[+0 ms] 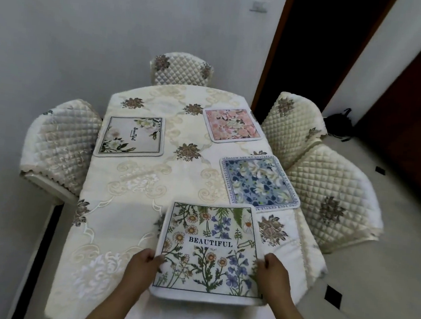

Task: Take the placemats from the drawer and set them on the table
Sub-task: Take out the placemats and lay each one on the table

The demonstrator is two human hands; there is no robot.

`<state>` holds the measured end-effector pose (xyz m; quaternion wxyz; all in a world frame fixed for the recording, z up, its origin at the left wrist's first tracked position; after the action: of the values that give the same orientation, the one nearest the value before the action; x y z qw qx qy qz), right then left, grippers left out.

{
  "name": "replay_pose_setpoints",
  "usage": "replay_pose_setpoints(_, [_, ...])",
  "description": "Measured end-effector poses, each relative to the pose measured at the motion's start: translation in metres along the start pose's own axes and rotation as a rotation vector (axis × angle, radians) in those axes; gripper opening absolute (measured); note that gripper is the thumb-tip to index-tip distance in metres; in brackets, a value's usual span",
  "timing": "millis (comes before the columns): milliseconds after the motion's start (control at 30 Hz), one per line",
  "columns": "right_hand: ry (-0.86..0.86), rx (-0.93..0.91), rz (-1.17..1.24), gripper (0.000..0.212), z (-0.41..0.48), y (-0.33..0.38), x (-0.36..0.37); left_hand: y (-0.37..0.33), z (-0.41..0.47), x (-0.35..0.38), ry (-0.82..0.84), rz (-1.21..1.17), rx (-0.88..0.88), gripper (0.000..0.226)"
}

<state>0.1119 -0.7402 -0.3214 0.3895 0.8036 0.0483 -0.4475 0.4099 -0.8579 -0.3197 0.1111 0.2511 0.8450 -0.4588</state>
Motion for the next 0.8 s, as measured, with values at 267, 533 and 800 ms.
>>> replay_pose_setpoints(267, [-0.246,0.024,0.113,0.028,-0.015,-0.034,-0.093,-0.066,-0.030,0.057,0.091,0.002,0.231,0.012])
replay_pose_setpoints(533, [-0.345,0.072,0.224,0.027,-0.017,-0.118,-0.185,-0.128,-0.088,0.151,0.181,0.078,0.350,0.020])
replay_pose_setpoints(800, [-0.404,0.145,0.298,0.028,-0.007,-0.258,-0.318,-0.184,-0.178,0.318,0.246,0.109,0.433,0.021])
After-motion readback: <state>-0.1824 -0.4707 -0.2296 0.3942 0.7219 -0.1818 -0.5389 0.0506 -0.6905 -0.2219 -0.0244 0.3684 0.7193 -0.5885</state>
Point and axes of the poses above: each hand's wrist, its own z-axis towards the middle knuckle, its own x-axis out of the palm, y = z × x, the point moved 2 cm from there along z, towards the middle knuckle, and after that the axes turned 1 degree about -x, right-handed, at the moved point
